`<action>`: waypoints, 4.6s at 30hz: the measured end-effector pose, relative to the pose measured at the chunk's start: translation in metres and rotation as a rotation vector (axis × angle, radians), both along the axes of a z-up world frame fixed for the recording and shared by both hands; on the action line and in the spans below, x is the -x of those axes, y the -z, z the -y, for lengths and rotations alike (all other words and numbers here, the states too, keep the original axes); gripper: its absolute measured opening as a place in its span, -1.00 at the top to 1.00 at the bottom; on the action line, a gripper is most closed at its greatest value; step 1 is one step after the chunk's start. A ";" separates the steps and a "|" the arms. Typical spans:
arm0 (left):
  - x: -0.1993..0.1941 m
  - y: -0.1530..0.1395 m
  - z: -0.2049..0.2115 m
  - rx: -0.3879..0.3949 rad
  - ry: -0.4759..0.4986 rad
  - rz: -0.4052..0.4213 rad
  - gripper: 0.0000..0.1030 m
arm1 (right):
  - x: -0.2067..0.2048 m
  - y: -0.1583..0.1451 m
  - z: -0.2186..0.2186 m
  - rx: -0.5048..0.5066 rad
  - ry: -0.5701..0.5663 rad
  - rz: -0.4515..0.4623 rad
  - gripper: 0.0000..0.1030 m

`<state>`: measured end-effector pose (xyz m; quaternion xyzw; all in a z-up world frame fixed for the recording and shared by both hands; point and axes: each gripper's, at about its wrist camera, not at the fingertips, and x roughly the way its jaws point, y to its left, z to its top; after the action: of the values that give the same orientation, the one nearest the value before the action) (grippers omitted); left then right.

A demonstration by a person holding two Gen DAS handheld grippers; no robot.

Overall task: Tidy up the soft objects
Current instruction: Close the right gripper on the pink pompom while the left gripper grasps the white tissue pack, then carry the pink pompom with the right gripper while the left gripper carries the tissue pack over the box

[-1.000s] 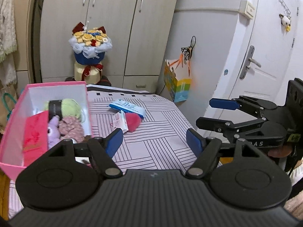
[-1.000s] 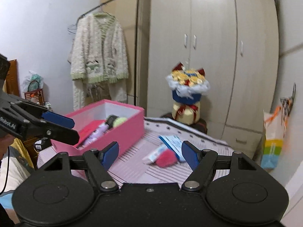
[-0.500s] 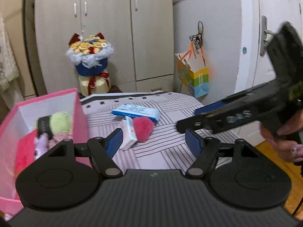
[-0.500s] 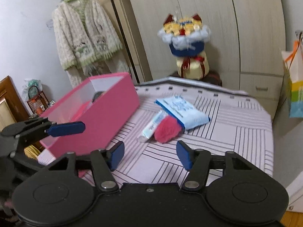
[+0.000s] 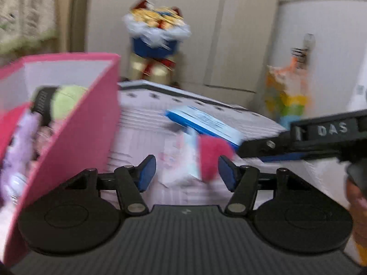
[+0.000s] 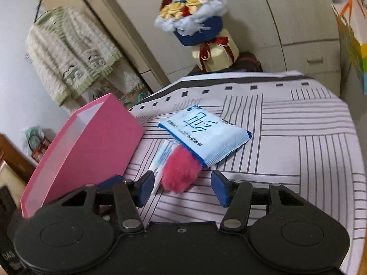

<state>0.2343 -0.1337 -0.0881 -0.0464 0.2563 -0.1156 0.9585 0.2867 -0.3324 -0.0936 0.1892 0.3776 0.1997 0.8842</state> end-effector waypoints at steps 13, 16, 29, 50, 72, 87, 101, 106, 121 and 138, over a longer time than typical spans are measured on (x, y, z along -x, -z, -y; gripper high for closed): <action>-0.025 0.003 0.015 -0.003 -0.099 -0.090 0.04 | -0.022 0.019 0.001 -0.129 0.043 -0.075 -0.18; -0.032 0.013 0.013 0.038 -0.155 -0.129 0.04 | -0.027 0.022 -0.002 -0.143 0.054 -0.087 -0.18; -0.040 0.028 0.009 0.086 -0.179 -0.156 -0.03 | -0.031 0.045 -0.009 -0.203 0.112 -0.066 0.34; -0.043 0.035 0.046 -0.185 -0.041 -0.114 -0.69 | 0.042 0.021 0.003 0.193 0.060 0.129 0.35; -0.004 0.022 0.041 -0.216 -0.009 -0.051 0.25 | 0.077 0.028 -0.022 0.269 0.137 0.171 0.32; 0.065 -0.004 0.009 -0.118 0.082 -0.033 0.25 | 0.148 0.017 -0.044 0.368 0.211 0.212 0.32; 0.124 -0.039 -0.041 -0.088 0.242 -0.077 0.25 | 0.210 -0.011 -0.059 0.356 0.115 0.230 0.31; 0.133 -0.045 -0.063 -0.069 0.287 -0.131 0.25 | 0.218 -0.025 -0.065 0.371 0.050 0.192 0.31; 0.156 -0.069 -0.137 0.072 0.338 -0.221 0.25 | 0.218 -0.071 -0.102 0.283 -0.156 0.142 0.31; 0.147 -0.120 -0.220 0.067 0.175 -0.025 0.25 | 0.187 -0.132 -0.164 0.183 -0.296 0.273 0.30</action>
<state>0.0870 0.0859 0.0320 -0.0572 0.2671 -0.2070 0.9394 0.0998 -0.1681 0.0380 0.0222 0.2947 0.3159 0.9016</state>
